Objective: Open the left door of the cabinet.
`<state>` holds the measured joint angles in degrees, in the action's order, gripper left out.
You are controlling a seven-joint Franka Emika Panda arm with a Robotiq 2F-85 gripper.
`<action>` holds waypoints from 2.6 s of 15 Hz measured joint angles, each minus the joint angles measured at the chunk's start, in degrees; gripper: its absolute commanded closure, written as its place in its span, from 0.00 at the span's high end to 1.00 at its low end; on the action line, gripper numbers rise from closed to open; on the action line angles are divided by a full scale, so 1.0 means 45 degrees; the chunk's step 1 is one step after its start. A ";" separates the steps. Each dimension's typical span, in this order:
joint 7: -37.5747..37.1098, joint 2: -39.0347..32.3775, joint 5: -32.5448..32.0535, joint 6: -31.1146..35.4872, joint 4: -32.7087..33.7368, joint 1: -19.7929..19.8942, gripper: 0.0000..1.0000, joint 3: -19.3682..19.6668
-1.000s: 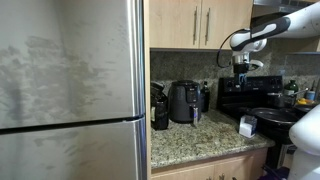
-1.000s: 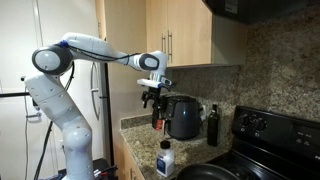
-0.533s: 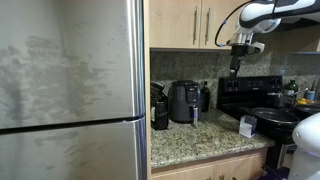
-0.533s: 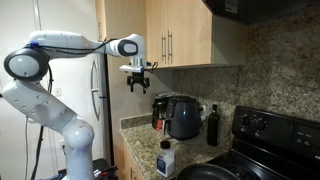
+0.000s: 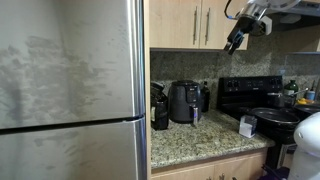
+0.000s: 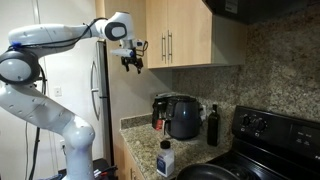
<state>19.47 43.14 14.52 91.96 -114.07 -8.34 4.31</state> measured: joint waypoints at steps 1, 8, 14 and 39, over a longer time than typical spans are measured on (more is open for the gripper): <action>-0.0581 0.0110 0.0279 0.0058 0.0572 0.0002 1.00 0.0001; -0.1513 -0.0210 0.0520 0.2473 0.0510 0.0018 1.00 -0.0455; -0.3422 -0.2322 0.1192 0.7720 0.1786 -0.0002 1.00 -0.1054; -0.3684 -0.5529 0.0862 1.0810 0.3927 0.0032 0.12 -0.0804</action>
<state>2.89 18.26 18.40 140.60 -96.40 -8.19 0.69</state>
